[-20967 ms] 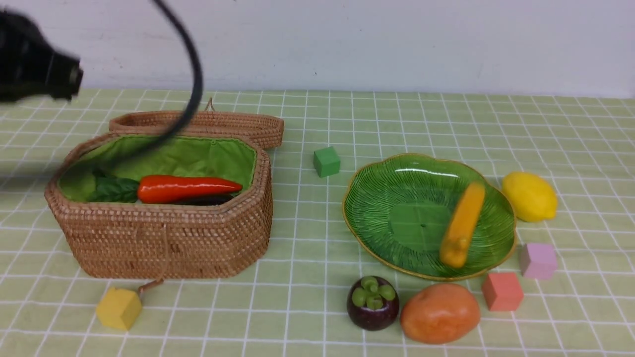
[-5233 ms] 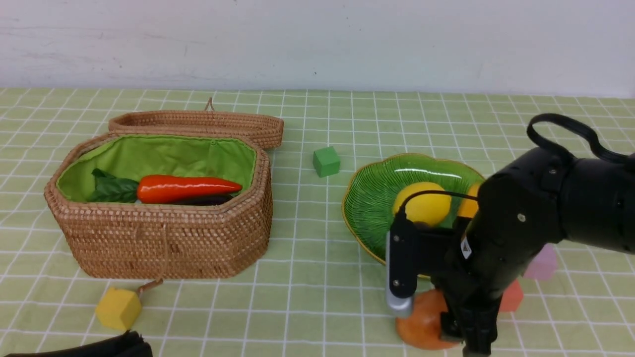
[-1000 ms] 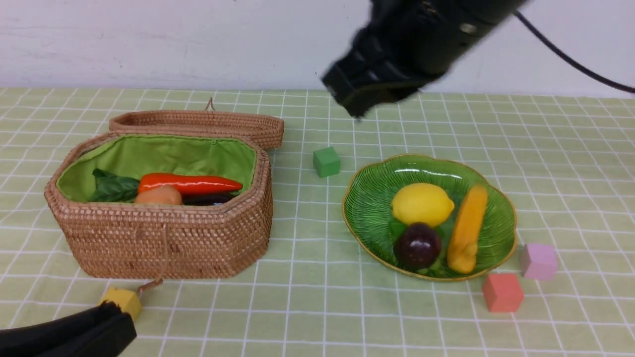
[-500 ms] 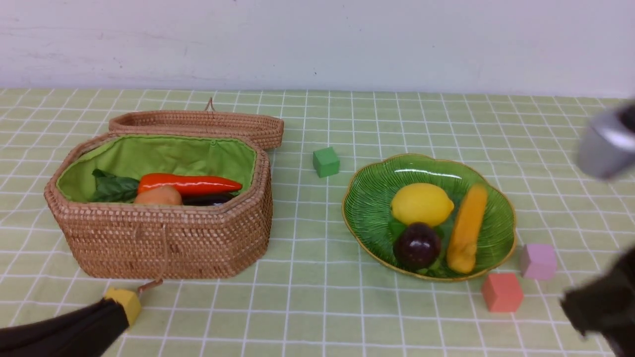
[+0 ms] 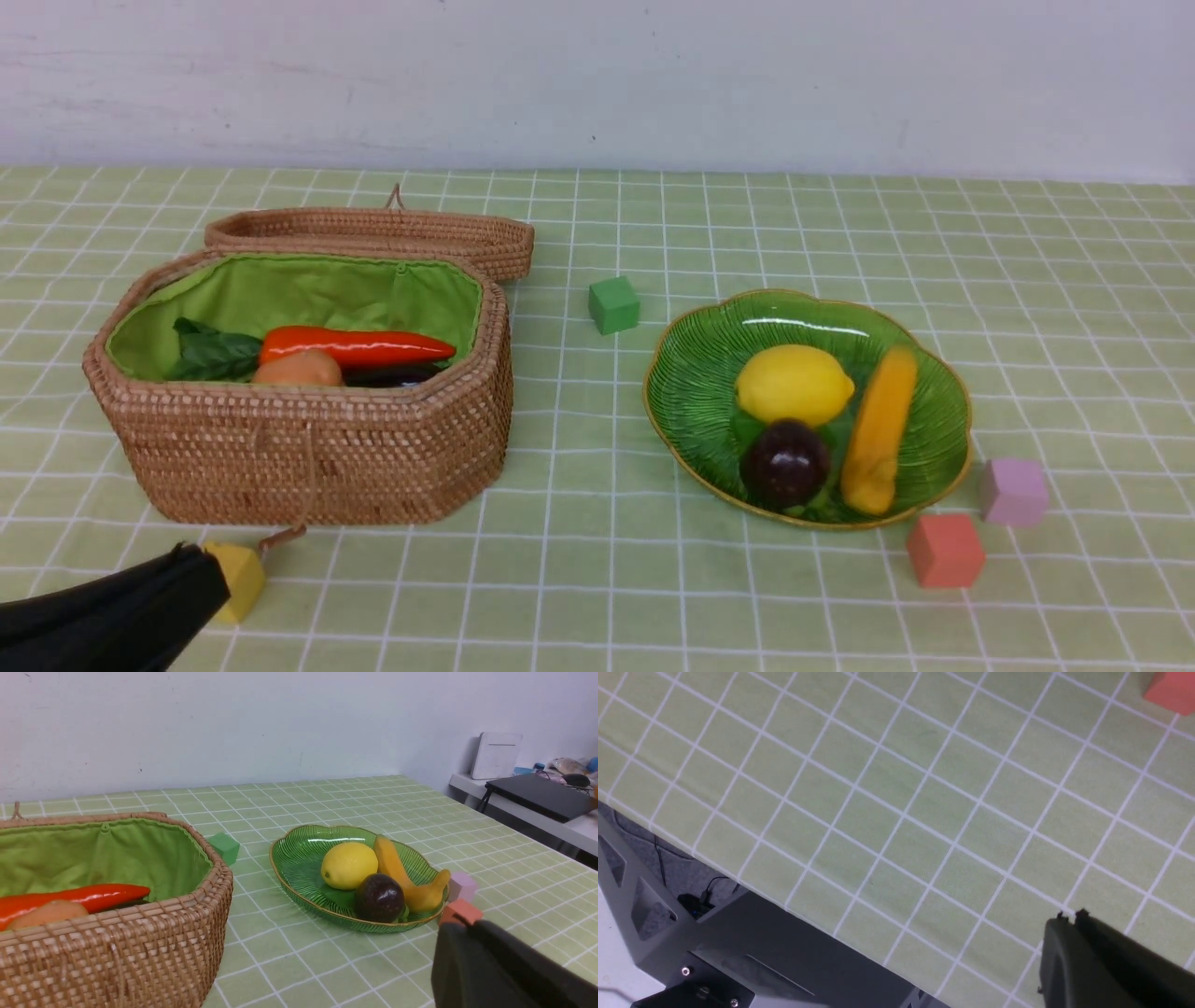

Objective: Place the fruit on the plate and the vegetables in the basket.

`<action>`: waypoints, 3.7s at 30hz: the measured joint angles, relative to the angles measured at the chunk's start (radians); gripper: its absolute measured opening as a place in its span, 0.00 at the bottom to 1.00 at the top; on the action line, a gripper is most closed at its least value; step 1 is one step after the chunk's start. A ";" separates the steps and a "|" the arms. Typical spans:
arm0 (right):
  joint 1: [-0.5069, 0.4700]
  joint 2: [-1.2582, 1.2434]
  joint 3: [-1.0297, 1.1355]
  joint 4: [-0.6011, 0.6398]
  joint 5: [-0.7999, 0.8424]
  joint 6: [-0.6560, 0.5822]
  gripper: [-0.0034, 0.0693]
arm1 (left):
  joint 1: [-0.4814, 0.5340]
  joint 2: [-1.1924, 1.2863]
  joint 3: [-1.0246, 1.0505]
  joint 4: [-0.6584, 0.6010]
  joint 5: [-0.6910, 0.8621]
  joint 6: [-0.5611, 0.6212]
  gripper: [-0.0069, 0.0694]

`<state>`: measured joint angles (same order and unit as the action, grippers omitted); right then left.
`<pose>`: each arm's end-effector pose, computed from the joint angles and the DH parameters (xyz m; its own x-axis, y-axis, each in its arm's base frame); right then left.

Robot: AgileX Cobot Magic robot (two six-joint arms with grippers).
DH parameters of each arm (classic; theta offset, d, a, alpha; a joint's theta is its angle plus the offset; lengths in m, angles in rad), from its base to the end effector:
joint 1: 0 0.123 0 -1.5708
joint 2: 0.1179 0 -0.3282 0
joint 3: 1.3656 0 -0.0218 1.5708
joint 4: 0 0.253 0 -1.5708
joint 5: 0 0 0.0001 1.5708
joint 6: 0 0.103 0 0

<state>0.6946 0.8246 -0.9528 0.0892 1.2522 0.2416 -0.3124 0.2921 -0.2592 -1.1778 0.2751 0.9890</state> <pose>0.0727 0.0719 0.3756 -0.8157 -0.3341 -0.4723 -0.4707 0.8579 0.2060 0.0396 -0.0400 0.2840 -0.1432 -0.1309 -0.9810 0.5189 0.8341 -0.1871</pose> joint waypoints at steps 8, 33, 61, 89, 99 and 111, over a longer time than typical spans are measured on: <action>-0.026 -0.022 0.004 -0.004 -0.001 0.000 0.08 | 0.000 0.000 0.000 0.000 -0.001 0.000 0.07; -0.685 -0.834 0.972 0.016 -0.874 -0.229 0.05 | 0.000 0.000 0.001 0.000 -0.001 0.000 0.07; -0.685 -0.834 0.970 0.023 -0.864 -0.229 0.07 | -0.001 0.000 0.001 0.000 -0.002 0.000 0.09; -0.685 -0.834 0.970 0.023 -0.862 -0.229 0.10 | 0.255 -0.302 0.289 0.981 0.113 -1.007 0.07; -0.685 -0.834 0.970 0.023 -0.862 -0.229 0.10 | 0.255 -0.302 0.289 0.982 0.117 -1.056 0.07; -0.685 -0.834 0.970 0.023 -0.862 -0.232 0.13 | 0.255 -0.302 0.289 0.982 0.117 -1.057 0.07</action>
<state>0.0097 -0.0099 0.0175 0.1126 0.3902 0.0097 -0.0579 -0.0095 0.0300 -0.1962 0.3922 -0.0683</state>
